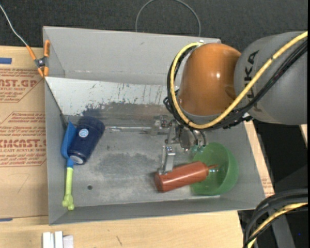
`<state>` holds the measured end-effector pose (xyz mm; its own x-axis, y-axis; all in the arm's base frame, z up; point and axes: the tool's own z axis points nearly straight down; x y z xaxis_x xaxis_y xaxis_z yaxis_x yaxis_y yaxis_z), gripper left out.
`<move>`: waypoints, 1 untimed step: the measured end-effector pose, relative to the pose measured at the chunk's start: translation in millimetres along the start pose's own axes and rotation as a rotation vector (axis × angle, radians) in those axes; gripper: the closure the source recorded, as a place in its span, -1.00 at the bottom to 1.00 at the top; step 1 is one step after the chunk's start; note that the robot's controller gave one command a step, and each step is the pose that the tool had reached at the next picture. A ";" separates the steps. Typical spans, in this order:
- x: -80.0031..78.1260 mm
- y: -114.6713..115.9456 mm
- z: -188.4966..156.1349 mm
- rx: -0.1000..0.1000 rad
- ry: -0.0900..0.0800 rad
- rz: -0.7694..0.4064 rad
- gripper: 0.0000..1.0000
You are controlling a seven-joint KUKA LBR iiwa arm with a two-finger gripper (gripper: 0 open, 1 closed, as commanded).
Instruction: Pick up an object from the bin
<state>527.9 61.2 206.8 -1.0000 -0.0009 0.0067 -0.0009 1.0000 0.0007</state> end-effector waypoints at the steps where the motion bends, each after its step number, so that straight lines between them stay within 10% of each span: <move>1: -1.7 -0.5 -4.4 0.000 -0.008 0.001 -1.00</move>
Offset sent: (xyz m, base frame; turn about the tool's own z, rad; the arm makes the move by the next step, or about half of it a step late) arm -0.0343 -0.0722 -0.1368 -0.2440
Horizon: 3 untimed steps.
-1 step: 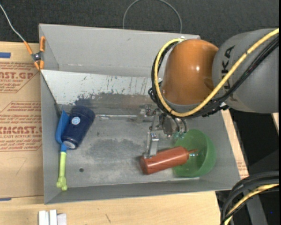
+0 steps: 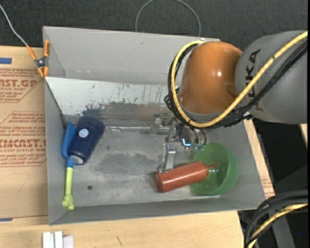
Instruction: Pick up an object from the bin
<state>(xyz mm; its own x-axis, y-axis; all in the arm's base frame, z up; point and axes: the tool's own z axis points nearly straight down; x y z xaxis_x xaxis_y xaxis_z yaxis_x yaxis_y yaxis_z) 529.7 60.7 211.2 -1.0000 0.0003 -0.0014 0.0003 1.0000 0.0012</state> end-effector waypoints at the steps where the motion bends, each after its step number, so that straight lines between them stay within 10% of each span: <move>1: 33.0 -65.9 130.3 0.000 0.005 -0.229 -1.00; 2: 27.6 -74.5 66.9 0.000 -0.003 -0.253 -1.00; 3: 27.6 -93.5 111.7 -0.002 0.005 -0.247 -1.00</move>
Offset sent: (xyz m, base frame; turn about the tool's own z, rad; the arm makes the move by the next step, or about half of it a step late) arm -0.0283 -0.0751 -0.0672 -0.2540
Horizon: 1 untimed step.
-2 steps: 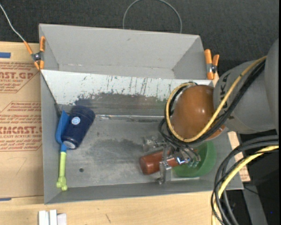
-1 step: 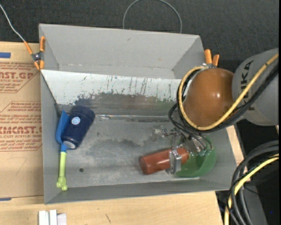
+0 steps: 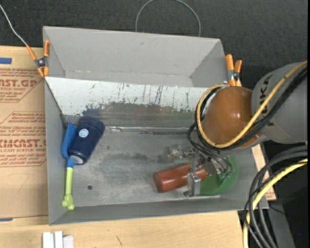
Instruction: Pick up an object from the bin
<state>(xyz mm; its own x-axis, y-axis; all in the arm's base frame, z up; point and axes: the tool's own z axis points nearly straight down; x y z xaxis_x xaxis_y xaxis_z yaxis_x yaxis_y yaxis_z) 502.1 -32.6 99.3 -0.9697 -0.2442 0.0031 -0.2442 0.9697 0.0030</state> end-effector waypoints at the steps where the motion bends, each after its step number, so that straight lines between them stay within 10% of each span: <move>1: -5.2 -3.6 29.9 0.000 -0.008 0.014 -1.00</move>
Offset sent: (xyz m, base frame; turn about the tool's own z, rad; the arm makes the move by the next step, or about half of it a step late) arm -0.0007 -0.0139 -0.0293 0.0646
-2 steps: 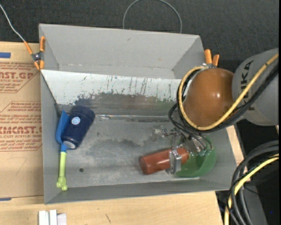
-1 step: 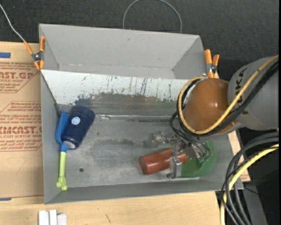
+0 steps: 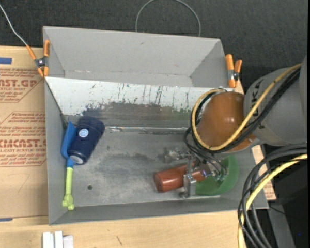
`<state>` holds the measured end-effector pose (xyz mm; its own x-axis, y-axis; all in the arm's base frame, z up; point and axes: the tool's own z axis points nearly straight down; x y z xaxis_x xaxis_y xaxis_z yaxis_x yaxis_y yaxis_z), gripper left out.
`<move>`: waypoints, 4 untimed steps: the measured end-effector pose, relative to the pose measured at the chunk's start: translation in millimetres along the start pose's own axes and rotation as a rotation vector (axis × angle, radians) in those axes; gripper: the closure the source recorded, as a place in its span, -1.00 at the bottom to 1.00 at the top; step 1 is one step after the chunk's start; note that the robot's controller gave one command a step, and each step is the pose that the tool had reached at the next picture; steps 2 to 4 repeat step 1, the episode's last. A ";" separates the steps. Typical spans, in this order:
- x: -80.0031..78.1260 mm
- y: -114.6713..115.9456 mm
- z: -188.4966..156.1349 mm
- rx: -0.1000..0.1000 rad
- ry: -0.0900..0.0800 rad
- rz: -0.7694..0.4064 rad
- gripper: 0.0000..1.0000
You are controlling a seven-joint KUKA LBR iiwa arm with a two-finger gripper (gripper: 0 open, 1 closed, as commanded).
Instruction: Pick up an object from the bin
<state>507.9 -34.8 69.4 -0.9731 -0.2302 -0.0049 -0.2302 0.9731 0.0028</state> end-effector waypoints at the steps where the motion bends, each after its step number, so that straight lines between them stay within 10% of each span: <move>1: 9.1 -8.3 0.4 -0.002 0.009 0.049 1.00; 4: 9.1 -8.3 0.4 -0.002 0.009 0.049 1.00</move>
Offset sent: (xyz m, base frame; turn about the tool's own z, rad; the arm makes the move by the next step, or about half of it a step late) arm 0.0000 0.0000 0.0000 0.0000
